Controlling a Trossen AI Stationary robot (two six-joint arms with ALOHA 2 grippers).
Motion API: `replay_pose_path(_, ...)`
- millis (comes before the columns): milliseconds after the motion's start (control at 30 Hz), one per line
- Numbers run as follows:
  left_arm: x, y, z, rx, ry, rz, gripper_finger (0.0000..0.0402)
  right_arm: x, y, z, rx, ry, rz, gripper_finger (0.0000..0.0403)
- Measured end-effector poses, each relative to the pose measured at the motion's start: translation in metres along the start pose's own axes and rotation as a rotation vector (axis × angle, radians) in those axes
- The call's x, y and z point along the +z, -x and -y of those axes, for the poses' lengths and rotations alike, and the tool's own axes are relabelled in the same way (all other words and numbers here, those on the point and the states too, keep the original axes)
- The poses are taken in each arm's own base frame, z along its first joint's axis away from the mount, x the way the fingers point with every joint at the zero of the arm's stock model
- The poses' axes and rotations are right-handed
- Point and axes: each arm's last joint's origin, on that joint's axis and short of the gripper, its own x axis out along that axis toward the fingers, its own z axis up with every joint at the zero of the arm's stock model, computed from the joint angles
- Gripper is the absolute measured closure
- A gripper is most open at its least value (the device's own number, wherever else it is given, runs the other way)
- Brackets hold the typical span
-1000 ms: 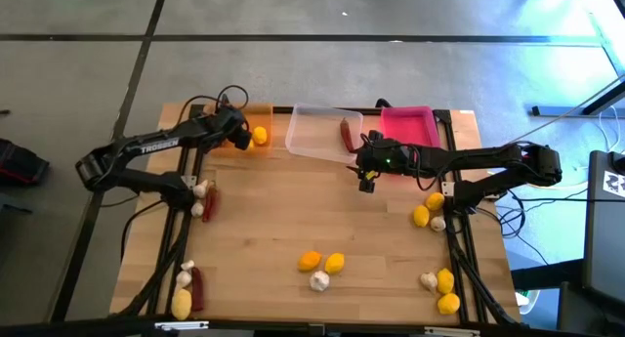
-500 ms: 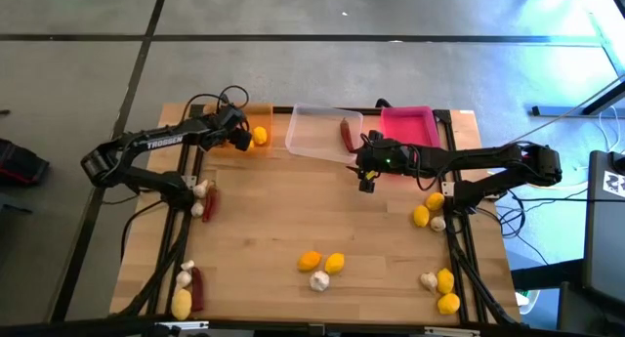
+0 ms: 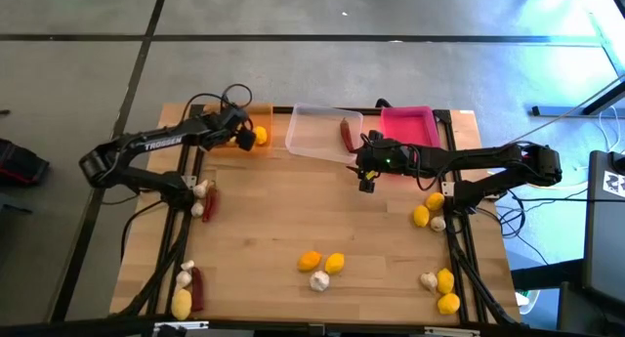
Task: Sort produce into baskets
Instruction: Put the red chili pepper into the red bin
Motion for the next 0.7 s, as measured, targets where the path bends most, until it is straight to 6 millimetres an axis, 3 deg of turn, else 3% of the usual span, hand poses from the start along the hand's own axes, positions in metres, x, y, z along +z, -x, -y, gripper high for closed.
replay_pose_path(300,0.005,0.047,0.025,-0.167,-0.063,0.159,0.0125,0.0,0.0,0.0,0.0,0.0,-0.001,0.0188)
replay_pose_path(700,-0.015,0.079,0.059,-0.348,-0.069,0.198,0.0125,0.0,0.0,0.0,0.001,0.001,-0.003,0.0188)
